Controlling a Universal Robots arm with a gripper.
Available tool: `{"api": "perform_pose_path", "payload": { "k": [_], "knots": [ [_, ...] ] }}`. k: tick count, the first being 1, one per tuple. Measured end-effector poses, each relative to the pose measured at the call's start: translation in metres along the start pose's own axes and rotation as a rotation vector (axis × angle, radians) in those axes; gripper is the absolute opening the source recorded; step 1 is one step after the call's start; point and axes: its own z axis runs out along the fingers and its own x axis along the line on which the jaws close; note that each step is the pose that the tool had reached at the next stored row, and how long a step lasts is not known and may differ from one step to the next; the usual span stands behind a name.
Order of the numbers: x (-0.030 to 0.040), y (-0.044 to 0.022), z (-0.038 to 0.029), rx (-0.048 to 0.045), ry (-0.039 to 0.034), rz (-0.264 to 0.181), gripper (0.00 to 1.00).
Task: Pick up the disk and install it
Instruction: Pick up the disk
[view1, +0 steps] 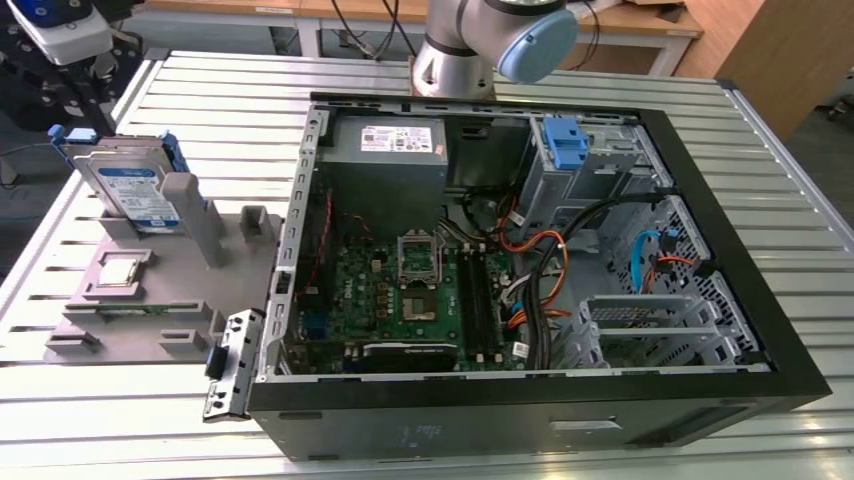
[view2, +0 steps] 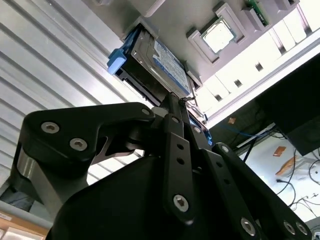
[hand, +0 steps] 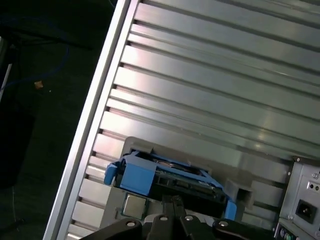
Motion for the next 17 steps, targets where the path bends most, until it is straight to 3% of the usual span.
{"api": "perform_pose_path", "payload": {
  "k": [17],
  "knots": [
    [0.0,-0.0001,0.001,-0.0048,0.0061,-0.224,0.11]
  ]
}}
